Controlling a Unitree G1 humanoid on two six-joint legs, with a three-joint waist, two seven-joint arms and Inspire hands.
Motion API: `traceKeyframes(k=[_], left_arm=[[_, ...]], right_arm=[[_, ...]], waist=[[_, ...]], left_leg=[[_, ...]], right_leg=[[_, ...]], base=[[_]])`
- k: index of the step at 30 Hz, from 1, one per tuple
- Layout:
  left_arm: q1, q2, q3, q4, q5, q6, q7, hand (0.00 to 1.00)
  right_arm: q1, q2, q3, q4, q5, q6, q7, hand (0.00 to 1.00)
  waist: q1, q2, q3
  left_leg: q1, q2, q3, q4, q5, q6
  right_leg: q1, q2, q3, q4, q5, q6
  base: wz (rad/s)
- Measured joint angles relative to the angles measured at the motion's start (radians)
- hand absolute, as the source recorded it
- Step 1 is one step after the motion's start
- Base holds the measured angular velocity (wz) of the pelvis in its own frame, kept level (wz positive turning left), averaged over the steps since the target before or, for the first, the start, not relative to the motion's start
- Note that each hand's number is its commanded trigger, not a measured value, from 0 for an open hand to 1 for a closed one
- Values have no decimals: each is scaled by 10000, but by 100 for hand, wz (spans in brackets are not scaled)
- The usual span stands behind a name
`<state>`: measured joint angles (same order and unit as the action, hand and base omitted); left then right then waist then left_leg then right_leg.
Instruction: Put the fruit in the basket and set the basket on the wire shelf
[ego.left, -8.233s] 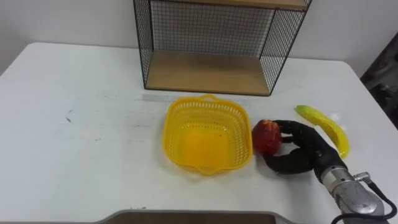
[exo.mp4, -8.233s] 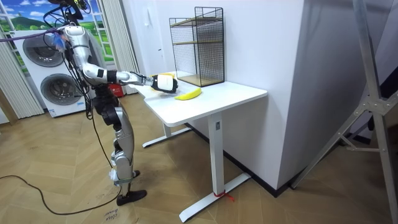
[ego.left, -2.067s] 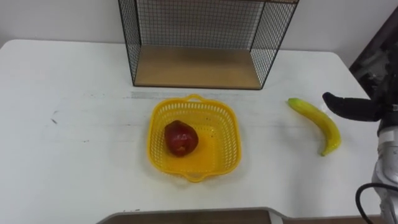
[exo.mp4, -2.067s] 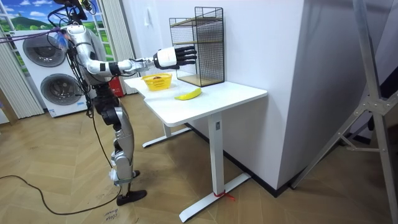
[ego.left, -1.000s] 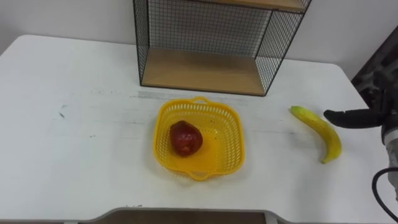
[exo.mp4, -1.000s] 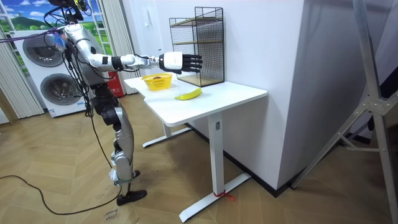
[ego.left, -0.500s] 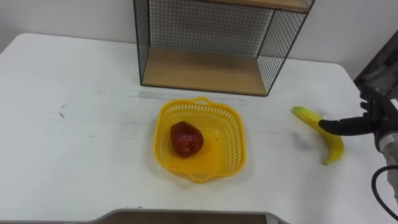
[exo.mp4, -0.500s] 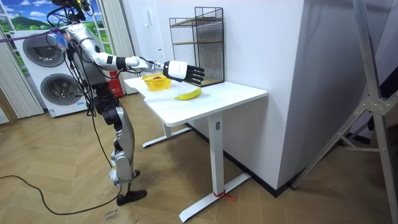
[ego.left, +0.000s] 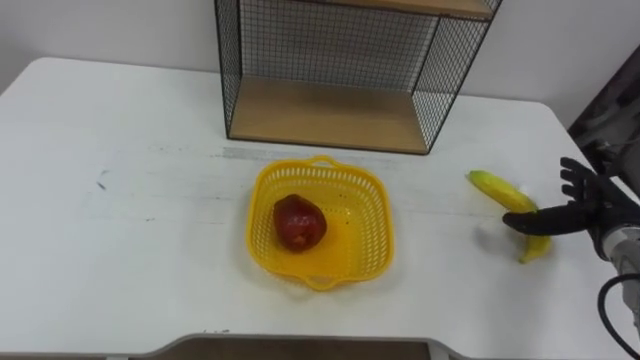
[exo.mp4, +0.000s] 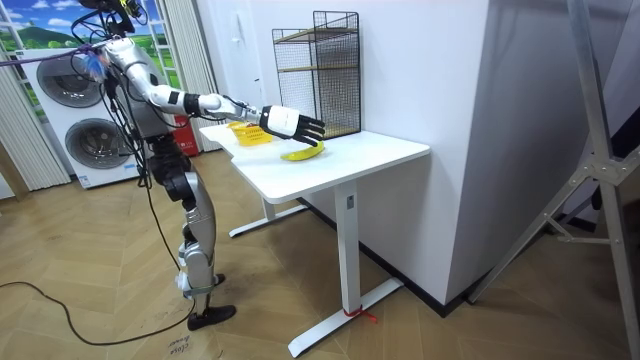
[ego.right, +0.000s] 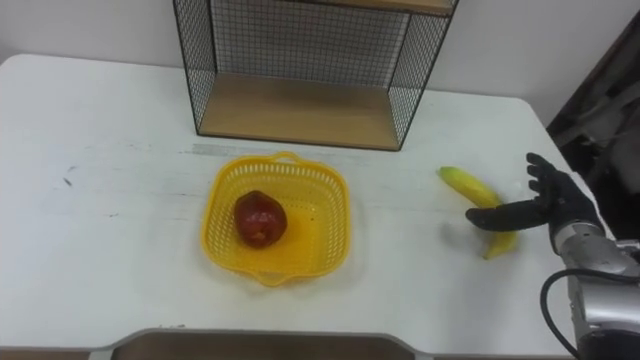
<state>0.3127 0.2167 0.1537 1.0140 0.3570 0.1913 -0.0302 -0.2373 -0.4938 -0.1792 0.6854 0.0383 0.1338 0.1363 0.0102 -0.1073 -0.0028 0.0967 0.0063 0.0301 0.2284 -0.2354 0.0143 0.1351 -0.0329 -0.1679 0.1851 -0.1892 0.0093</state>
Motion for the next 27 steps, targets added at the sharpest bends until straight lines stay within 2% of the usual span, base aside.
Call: traceKeyframes(k=[11, 16, 27], left_arm=[[-20, -3, 9, -2, 1, 0, -270, 0], [-98, 2, -22, 0, -53, -37, -267, 0], [-154, 8, -20, 0, -45, -105, -191, 0]], right_arm=[[12, -1, 8, 554, -440, 128, 500, 0], [4, -16, 430, 969, -496, 94, 516, 0], [-1, -23, 465, 1020, -877, 85, 495, 0]], waist=[[106, 39, -8], [262, 16, -6], [338, 11, 13]], left_leg=[[36, 6, 31, 25, -1, 0], [22, 3, 17, 30, -1, 0], [36, -6, -52, -37, -1, -1]], right_leg=[[41, 4, -1, 6, 2, -2], [34, 3, -5, 5, 4, -4], [69, -1, -45, -1, 5, -4]], base=[[0], [0], [0]])
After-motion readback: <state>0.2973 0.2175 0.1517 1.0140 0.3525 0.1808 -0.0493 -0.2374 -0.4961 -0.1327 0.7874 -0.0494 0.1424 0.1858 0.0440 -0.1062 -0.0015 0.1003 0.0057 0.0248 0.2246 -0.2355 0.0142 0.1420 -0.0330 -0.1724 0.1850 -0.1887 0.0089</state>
